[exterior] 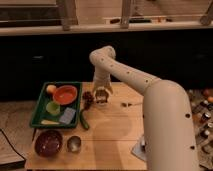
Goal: Place eraser in paper cup
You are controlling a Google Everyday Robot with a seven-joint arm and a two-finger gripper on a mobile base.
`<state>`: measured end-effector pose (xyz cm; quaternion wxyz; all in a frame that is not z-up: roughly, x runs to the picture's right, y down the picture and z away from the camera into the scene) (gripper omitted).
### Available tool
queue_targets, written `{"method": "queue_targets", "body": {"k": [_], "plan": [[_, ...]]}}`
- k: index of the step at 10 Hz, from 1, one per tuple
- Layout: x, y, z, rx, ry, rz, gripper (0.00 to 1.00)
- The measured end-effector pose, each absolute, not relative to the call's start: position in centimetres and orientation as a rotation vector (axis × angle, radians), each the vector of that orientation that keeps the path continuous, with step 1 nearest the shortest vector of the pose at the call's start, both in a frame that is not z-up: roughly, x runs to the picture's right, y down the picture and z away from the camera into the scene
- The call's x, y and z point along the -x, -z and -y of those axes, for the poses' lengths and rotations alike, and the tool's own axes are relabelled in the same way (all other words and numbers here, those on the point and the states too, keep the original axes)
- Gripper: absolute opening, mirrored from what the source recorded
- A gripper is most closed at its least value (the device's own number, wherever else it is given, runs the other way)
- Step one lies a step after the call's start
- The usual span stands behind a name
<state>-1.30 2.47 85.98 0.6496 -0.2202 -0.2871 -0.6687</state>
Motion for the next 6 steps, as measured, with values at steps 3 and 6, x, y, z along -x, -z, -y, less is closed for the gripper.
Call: {"method": "queue_targets", "body": {"k": [3, 6], "plan": [[1.2, -85.6, -2.0, 0.492, 1.518, 0.648, 0.8], [1.2, -84.6, 0.1, 0.445, 1.507, 0.614, 0.8]]}}
